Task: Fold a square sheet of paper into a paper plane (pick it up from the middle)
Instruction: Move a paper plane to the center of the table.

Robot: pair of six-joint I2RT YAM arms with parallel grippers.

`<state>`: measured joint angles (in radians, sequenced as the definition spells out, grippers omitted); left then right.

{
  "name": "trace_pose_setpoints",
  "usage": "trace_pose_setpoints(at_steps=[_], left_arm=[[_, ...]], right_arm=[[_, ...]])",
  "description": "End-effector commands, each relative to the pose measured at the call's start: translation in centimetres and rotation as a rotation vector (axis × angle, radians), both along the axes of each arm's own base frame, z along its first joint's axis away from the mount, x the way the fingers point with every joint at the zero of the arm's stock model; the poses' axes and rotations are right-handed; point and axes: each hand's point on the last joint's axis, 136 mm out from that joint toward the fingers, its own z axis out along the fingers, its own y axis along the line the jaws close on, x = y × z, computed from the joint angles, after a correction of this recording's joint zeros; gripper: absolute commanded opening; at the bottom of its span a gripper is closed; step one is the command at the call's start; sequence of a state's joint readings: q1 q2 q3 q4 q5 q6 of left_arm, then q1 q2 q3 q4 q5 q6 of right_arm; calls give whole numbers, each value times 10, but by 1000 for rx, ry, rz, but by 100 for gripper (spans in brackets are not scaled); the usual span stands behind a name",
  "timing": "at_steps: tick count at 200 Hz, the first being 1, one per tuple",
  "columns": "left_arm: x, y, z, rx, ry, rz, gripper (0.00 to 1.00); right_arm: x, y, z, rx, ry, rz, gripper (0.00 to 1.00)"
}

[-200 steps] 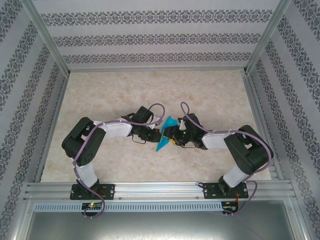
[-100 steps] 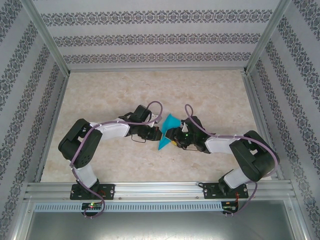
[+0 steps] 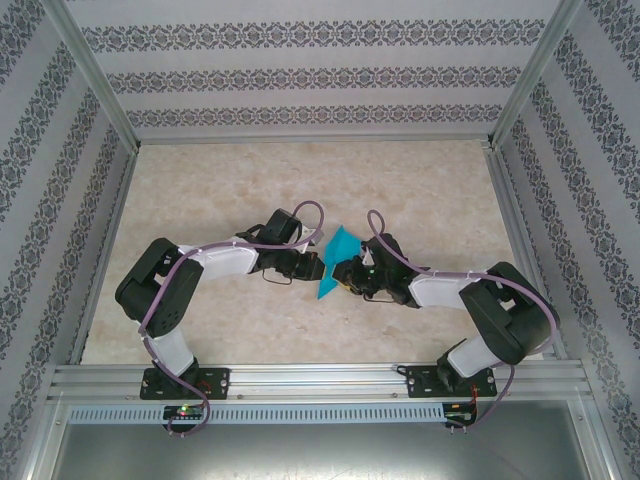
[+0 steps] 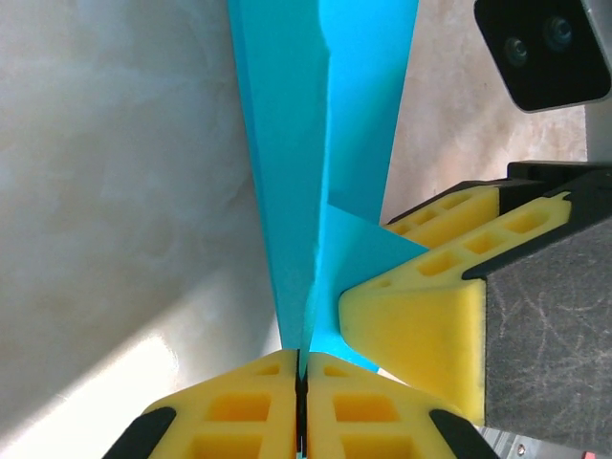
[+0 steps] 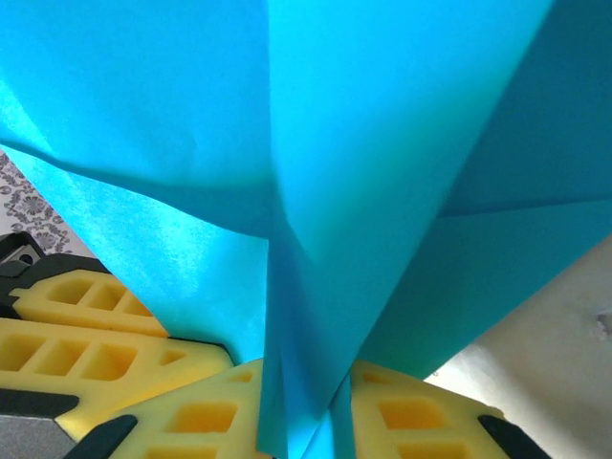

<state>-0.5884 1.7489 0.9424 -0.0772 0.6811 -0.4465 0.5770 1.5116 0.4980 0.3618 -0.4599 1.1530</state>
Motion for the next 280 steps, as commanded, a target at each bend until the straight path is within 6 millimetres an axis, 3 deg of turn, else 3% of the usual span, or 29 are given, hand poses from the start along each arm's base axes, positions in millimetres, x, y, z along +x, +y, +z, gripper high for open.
trace_pose_setpoints(at_steps=[1, 71, 117, 167, 236, 280], left_arm=[[4, -1, 13, -48, -21, 7, 14], [2, 4, 14, -51, -21, 10, 23], [5, 19, 19, -25, -42, 37, 38], [6, 38, 16, 41, -53, 87, 46], [-2, 60, 9, 66, -41, 134, 51], [-1, 63, 8, 70, -36, 136, 52]], right_arm=[[10, 5, 15, -13, -54, 1, 21], [10, -5, 10, -189, -54, 72, 5], [11, -23, 16, -448, -66, 246, 0], [23, -24, 4, -639, -27, 437, 1], [40, -2, -21, -715, -29, 501, 16], [45, 3, -26, -755, -44, 501, 17]])
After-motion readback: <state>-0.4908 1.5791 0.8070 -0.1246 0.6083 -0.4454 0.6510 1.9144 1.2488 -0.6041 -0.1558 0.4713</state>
